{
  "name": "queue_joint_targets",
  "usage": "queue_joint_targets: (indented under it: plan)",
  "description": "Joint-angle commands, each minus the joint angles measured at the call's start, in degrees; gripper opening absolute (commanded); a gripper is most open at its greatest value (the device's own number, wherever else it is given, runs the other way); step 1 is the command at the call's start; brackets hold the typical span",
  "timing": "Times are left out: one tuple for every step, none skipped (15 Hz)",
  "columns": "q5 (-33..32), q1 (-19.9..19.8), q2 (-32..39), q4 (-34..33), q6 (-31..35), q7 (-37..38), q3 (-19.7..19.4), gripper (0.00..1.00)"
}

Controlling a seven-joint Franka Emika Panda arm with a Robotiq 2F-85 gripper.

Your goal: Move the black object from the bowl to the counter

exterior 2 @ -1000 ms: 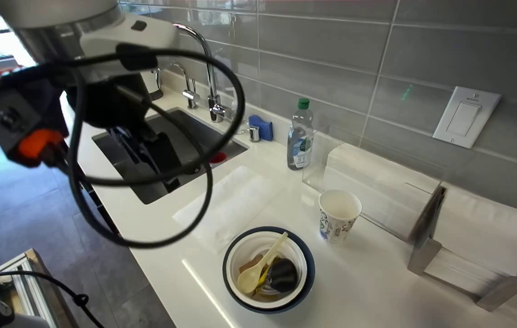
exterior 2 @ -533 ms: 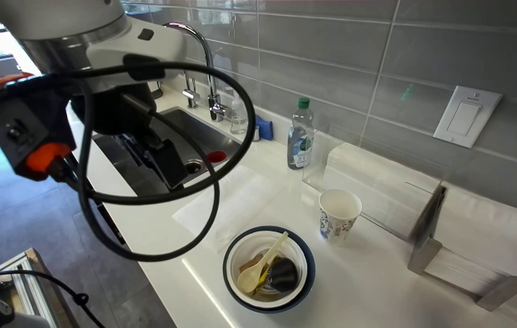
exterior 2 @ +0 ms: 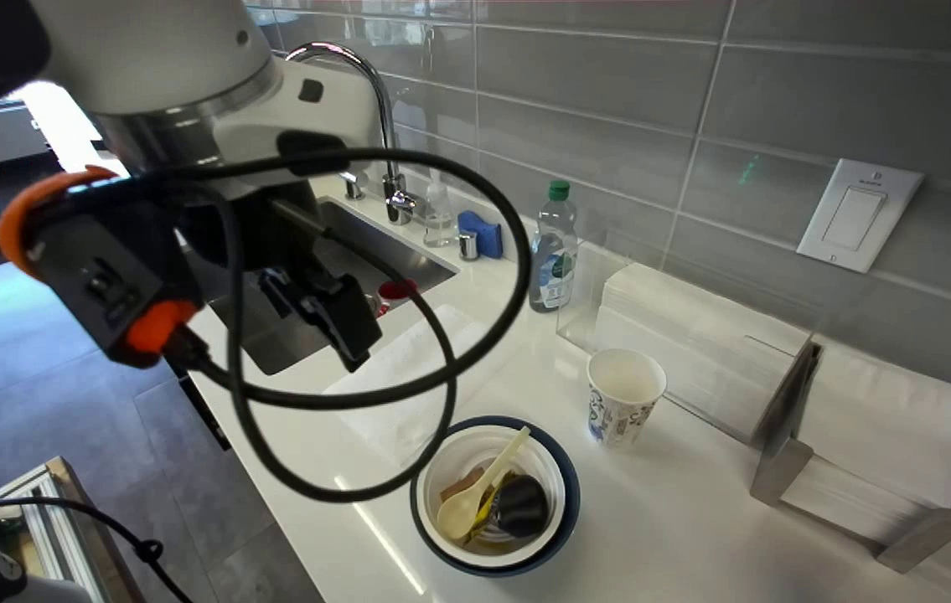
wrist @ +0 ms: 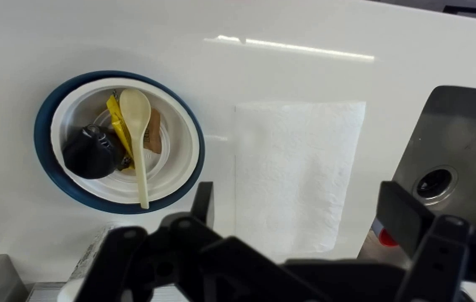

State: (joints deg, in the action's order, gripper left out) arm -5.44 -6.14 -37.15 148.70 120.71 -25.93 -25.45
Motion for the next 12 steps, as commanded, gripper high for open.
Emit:
queue_joint_targets:
  plan:
    - [3.3, 0.8, 9.0, -3.6, 6.2, -6.1, -3.2, 1.0]
    - [4.7, 0.8, 11.0, -4.2, 6.7, -6.7, -3.9, 1.0]
    - [5.8, 0.2, 13.1, -4.9, 6.2, -6.6, -4.4, 1.0]
    - [6.5, -0.3, 15.1, -5.5, 6.1, -6.8, -4.6, 1.0]
    - [7.3, -0.9, 16.9, -6.0, 6.1, -7.2, -5.1, 1.0]
    - [7.7, -1.5, 18.9, -6.6, 6.8, -7.3, -5.3, 1.0]
    - [8.6, -1.8, 20.8, -7.1, 7.6, -7.7, -5.4, 1.0]
    - [8.6, -2.7, 22.6, -7.2, 9.9, -6.9, -5.1, 1.0]
    - [9.0, -3.2, 24.6, -7.5, 12.6, -6.5, -4.9, 1.0]
    - [9.6, -3.9, 26.5, -7.7, 14.6, -5.8, -4.7, 1.0]
    - [10.5, -4.4, 28.1, -7.6, 18.0, -5.1, -4.4, 1.0]
    - [10.6, -5.2, 29.9, -7.9, 20.0, -3.9, -3.9, 1.0]
